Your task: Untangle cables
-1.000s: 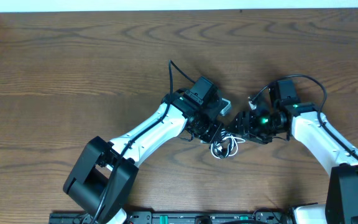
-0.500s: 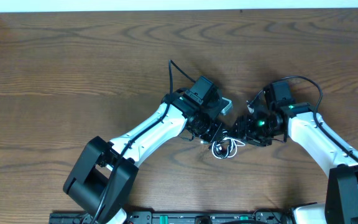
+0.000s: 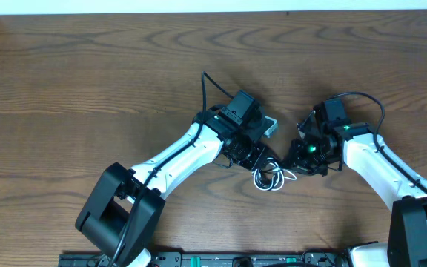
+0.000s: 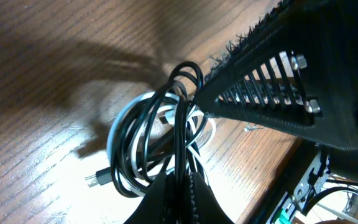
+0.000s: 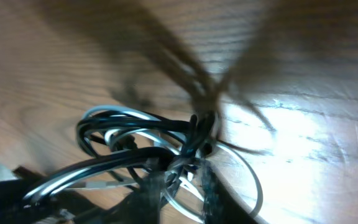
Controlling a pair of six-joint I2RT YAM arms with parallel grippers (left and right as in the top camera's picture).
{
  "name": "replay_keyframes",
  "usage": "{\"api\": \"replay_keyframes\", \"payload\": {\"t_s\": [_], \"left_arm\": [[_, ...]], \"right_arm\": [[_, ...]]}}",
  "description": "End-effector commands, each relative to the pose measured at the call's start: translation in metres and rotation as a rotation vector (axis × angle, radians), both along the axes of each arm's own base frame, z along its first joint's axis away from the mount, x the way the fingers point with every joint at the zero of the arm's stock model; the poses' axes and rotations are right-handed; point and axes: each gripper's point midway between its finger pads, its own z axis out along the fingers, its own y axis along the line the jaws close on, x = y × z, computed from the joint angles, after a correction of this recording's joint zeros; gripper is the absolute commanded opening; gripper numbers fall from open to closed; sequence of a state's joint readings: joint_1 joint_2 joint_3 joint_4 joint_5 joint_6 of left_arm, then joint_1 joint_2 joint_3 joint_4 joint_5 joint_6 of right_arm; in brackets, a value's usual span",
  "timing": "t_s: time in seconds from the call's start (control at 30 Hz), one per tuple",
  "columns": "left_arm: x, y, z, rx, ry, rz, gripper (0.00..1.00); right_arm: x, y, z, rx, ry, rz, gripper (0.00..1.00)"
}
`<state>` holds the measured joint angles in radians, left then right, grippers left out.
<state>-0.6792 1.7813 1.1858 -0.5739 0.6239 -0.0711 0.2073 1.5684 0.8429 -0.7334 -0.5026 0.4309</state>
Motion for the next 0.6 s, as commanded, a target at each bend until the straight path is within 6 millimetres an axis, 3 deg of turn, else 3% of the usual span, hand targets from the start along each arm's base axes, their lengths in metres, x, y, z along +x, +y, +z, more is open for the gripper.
{"api": "replay_keyframes", "payload": {"t_s": [0.0, 0.4, 0.5, 0.57], "left_arm": [[-0.004, -0.001, 0.0, -0.011, 0.014, -0.012, 0.08], [-0.003, 0.016, -0.012, 0.098, 0.003, 0.014, 0.08], [-0.003, 0.017, -0.012, 0.1, 0.006, 0.014, 0.08], [-0.003, 0.017, -0.012, 0.1, 0.006, 0.014, 0.07]], "right_arm": [[-0.004, -0.012, -0.009, -0.085, 0.016, -0.005, 0.02], [-0.01, -0.079, -0.024, -0.477, 0.033, -0.069, 0.01], [-0.006, -0.07, -0.024, -0.429, 0.02, -0.067, 0.01], [-0.005, -0.046, -0.02, -0.287, -0.027, 0.078, 0.13]]}}
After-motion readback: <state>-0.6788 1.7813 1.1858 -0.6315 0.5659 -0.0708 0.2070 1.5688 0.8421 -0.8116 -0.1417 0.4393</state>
